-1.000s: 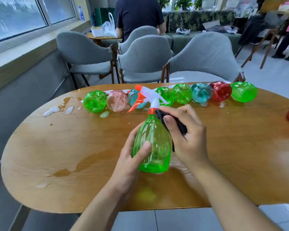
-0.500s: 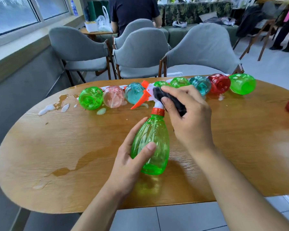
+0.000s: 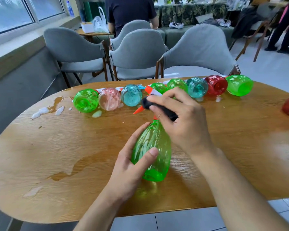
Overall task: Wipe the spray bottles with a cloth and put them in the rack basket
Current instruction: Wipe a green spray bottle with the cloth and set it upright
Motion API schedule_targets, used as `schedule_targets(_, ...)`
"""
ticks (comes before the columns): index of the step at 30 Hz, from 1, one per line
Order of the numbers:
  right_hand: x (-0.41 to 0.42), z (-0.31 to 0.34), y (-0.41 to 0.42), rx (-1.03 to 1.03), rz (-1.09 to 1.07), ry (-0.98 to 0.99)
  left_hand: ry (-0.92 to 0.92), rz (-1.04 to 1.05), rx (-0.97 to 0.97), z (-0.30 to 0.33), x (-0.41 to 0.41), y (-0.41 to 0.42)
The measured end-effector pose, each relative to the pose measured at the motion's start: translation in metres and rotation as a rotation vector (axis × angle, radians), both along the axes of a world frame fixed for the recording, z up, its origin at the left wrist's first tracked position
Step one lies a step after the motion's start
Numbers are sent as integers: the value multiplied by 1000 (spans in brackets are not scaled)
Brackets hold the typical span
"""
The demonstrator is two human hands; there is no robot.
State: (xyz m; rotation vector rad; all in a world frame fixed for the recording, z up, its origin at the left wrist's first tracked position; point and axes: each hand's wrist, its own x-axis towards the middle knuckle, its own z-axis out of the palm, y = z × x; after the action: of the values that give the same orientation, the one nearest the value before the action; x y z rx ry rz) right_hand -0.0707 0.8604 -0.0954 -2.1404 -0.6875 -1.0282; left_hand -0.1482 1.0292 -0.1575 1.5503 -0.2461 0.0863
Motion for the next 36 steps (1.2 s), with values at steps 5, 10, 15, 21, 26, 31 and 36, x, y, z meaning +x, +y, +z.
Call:
schedule_targets(5, -6, 4, 2, -37, -65, -70, -9, -11, 34, -2, 1, -2)
schedule_targets(10, -8, 3, 4, -129, -5, -72, -13, -5, 50, -1, 1, 0)
schedule_targets(15, 5, 6, -17, 50, -134, -23, -37, -19, 47, 1, 0, -1)
schedule_targets(21, 1, 1, -9, -58, 48, 59, -53, 36, 50, 3, 3, 7)
schedule_targets(26, 4, -3, -9, 53, -36, 16, -53, 18, 36, 2, 1, 4)
schedule_targets(31, 10, -10, -11, 60, -31, 97, -8, 3, 27, 0, 4, 7)
schedule_targets(36, 18, 6, -23, 348, -10, 191, 25, -97, 65, 0, 3, 4)
